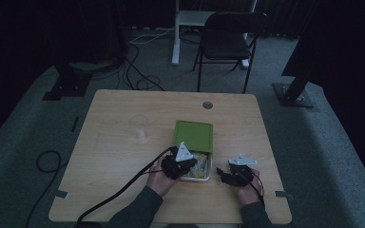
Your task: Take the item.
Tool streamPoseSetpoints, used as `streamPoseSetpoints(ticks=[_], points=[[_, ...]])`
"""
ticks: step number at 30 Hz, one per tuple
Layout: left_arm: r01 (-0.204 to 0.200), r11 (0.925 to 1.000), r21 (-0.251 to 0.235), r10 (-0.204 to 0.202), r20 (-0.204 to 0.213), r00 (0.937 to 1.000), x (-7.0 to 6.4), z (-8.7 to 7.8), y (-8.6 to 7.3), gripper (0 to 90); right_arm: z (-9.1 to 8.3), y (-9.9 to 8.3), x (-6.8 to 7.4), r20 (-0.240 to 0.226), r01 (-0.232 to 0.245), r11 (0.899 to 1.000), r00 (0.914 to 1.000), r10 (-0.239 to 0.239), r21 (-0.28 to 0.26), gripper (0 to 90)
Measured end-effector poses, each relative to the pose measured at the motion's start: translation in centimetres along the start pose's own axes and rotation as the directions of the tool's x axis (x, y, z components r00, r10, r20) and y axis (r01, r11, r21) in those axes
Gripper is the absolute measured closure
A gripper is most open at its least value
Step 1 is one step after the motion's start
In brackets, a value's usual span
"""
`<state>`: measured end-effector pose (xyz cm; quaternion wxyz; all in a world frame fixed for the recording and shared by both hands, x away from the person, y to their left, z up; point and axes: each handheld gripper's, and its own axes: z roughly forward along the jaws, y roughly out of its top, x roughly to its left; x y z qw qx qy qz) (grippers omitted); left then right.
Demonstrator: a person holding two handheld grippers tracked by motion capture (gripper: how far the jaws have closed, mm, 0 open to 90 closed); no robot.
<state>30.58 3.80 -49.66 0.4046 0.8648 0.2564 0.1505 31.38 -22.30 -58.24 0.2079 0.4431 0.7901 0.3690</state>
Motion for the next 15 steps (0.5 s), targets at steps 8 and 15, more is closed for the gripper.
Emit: streamPoseSetpoints(ticks=[8,15], points=[[-0.008,0.9999,-0.013,0.009,0.027,0.9996,0.0,-1.1,0.2,90.0,0.0,0.0,0.0,0.000,0.000,1.000,1.0000,0.000,0.000,36.5],[-0.024,0.9993,-0.028,0.024,0.007,0.9997,0.1,-2.3,0.4,90.0,0.0,0.0,0.0,0.000,0.001,1.000,1.0000,-0.001,-0.001,36.4]])
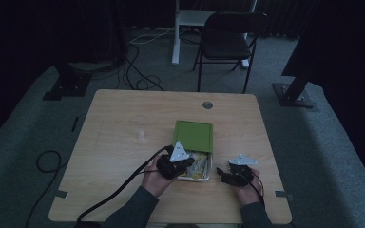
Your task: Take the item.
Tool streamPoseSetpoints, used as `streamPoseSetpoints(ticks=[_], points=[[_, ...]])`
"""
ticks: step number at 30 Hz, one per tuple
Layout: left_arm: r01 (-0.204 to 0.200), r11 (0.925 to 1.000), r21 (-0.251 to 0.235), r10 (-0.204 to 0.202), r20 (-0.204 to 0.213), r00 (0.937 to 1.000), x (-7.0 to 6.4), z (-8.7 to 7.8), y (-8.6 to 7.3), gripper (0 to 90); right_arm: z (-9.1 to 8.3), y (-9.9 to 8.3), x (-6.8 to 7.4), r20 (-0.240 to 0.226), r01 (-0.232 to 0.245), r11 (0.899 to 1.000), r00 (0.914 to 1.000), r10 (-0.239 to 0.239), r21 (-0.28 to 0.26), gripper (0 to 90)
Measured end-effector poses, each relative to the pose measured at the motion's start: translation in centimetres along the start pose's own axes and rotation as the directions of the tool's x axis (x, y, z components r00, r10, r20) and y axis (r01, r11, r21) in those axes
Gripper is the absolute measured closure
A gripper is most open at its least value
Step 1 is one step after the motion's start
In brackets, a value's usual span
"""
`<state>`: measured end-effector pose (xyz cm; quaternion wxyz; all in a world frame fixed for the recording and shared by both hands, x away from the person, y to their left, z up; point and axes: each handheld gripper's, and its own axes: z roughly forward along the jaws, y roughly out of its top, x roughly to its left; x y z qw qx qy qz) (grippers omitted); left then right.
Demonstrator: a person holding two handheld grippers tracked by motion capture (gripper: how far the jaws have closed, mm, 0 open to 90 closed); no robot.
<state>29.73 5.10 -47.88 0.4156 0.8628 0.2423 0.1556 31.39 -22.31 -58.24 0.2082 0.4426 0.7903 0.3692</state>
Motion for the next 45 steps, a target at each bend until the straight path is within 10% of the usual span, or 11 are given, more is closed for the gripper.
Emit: streamPoseSetpoints(ticks=[45], points=[[0.056,0.9975,-0.043,-0.060,-0.111,0.9920,4.0,-6.8,-1.0,90.0,0.0,0.0,0.0,0.001,-0.001,1.000,1.0000,0.001,0.001,36.5]])
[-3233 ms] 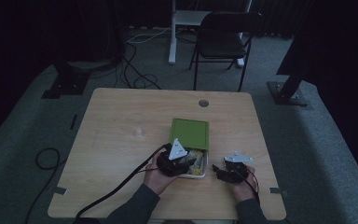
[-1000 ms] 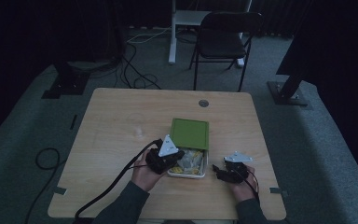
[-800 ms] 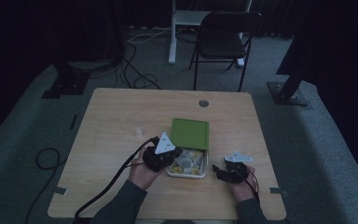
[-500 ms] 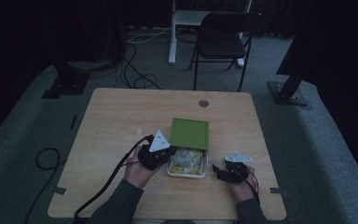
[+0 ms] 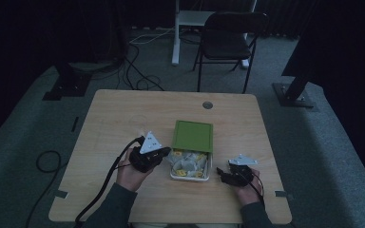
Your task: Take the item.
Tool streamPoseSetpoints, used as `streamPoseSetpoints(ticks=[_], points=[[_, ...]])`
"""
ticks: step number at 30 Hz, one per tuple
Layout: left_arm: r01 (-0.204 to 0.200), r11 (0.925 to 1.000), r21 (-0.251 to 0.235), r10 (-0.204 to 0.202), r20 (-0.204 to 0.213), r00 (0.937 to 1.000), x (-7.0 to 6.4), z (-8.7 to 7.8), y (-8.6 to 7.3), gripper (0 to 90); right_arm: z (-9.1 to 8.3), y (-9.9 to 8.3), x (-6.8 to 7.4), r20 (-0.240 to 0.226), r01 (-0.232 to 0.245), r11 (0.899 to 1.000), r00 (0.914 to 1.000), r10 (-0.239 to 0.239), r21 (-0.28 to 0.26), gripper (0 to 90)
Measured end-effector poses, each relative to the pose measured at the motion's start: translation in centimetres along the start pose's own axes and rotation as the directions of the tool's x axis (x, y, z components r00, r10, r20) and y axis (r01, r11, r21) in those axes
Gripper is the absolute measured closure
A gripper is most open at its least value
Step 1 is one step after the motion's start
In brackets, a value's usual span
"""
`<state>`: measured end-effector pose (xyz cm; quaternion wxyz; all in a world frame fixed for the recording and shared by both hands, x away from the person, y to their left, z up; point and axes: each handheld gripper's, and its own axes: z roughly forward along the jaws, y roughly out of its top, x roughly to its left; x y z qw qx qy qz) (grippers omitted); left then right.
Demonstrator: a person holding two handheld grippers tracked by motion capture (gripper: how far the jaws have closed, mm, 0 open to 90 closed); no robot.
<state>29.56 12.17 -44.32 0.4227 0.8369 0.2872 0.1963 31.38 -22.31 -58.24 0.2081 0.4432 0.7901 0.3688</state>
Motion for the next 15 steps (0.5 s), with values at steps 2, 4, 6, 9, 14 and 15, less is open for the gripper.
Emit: streamPoseSetpoints(ticks=[2,4,6,9,14,15], points=[[0.002,1.0000,0.000,-0.002,0.000,1.0000,0.1,-0.1,0.0,90.0,0.0,0.0,0.0,0.000,0.000,1.000,1.0000,0.000,0.000,36.4],[0.001,1.0000,0.004,-0.001,-0.008,1.0000,0.3,-0.4,-0.2,90.0,0.0,0.0,0.0,0.000,0.000,1.000,1.0000,0.000,0.000,36.5],[0.006,1.0000,0.003,-0.006,-0.018,0.9998,0.6,-0.7,-0.4,90.0,0.0,0.0,0.0,0.000,-0.001,1.000,1.0000,0.001,0.000,36.5],[0.013,0.9999,0.003,-0.013,-0.033,0.9994,1.1,-1.1,-0.6,90.0,0.0,0.0,0.0,0.000,-0.001,1.000,1.0000,0.001,0.000,36.4],[0.028,0.9996,-0.001,-0.028,-0.045,0.9986,1.7,-1.3,-0.9,90.0,0.0,0.0,0.0,0.001,-0.002,1.000,1.0000,0.002,0.000,36.4],[0.031,0.9995,0.001,-0.030,-0.057,0.9979,2.1,-1.4,-1.0,90.0,0.0,0.0,0.0,0.001,-0.002,1.000,1.0000,0.002,0.000,36.4]])
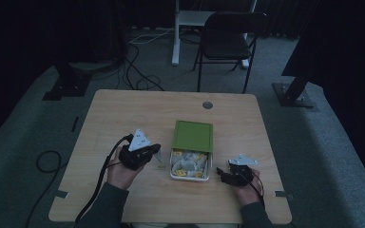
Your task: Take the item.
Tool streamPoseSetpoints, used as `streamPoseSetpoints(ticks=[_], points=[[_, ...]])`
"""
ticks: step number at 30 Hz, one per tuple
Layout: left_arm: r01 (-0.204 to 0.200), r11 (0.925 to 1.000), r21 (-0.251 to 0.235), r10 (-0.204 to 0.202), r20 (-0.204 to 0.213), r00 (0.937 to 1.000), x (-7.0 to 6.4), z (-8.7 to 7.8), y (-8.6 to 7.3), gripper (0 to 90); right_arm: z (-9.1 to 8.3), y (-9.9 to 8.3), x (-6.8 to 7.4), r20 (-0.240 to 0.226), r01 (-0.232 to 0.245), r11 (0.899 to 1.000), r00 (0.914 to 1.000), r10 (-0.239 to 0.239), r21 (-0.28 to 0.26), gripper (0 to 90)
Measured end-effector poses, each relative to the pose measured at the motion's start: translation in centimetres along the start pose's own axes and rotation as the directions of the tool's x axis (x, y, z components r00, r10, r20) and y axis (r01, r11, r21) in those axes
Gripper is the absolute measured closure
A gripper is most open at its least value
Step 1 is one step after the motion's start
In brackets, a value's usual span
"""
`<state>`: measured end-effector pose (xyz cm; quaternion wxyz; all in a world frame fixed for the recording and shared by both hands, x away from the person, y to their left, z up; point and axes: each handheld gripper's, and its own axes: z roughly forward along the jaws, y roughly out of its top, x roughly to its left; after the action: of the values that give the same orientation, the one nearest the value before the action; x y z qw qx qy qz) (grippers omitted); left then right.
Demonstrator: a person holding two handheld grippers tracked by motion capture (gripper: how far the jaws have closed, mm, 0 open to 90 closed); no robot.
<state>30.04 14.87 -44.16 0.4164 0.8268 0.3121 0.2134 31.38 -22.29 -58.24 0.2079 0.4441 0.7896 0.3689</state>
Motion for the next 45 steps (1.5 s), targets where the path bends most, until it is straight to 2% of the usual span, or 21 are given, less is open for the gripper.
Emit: streamPoseSetpoints(ticks=[8,29,43,45], points=[[0.016,0.9999,0.000,-0.016,-0.022,0.9996,1.1,-0.2,-0.3,90.0,0.0,0.0,0.0,0.000,0.001,1.000,1.0000,-0.001,-0.001,36.4],[0.028,0.9996,-0.006,-0.029,-0.033,0.9990,2.1,-0.3,-0.2,90.0,0.0,0.0,0.0,0.000,0.002,1.000,1.0000,-0.002,0.000,36.4],[0.028,0.9994,-0.018,-0.029,-0.048,0.9984,2.9,-0.6,0.5,90.0,0.0,0.0,0.0,0.001,0.001,1.000,1.0000,-0.001,-0.001,36.4],[0.032,0.9992,-0.023,-0.033,-0.056,0.9979,3.5,-0.6,0.7,90.0,0.0,0.0,0.0,0.001,0.001,1.000,1.0000,-0.001,0.000,36.5]])
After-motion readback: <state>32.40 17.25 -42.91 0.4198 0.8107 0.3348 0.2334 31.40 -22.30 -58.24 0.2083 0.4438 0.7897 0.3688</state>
